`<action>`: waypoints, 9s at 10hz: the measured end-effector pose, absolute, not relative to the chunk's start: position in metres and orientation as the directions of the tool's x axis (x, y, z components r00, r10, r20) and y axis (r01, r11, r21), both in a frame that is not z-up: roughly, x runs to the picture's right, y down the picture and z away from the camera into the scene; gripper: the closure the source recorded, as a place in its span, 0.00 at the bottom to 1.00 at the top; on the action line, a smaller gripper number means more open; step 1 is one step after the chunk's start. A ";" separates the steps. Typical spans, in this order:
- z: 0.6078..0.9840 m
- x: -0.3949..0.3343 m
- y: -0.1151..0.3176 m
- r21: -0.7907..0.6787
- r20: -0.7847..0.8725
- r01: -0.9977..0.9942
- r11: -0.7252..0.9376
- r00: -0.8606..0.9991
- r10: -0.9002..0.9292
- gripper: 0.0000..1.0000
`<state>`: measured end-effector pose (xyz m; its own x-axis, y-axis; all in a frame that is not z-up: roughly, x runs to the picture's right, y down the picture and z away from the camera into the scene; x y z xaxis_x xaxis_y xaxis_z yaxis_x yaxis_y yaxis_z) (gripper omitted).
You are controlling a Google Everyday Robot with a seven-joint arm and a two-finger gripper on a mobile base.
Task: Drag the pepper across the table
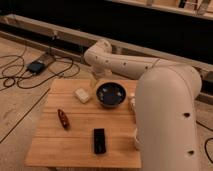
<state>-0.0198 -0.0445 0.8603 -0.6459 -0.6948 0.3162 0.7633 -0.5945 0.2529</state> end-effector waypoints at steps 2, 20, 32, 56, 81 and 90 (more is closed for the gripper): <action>0.860 -0.020 -0.045 0.253 0.316 0.763 -0.595 -0.646 -0.695 0.20; 0.859 -0.020 -0.046 0.252 0.315 0.763 -0.595 -0.646 -0.696 0.20; 0.855 -0.057 -0.039 0.289 0.309 0.733 -0.616 -0.681 -0.664 0.20; 0.880 -0.266 0.138 0.565 0.321 0.522 -0.639 -0.853 -0.413 0.40; 0.919 -0.415 0.101 0.669 0.010 0.301 -0.680 -0.918 -0.397 1.00; 0.901 -0.465 0.120 0.722 -0.127 0.166 -0.672 -0.923 -0.364 1.00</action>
<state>-0.4654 0.1197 0.9014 -0.9227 -0.3640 -0.1268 0.1657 -0.6715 0.7222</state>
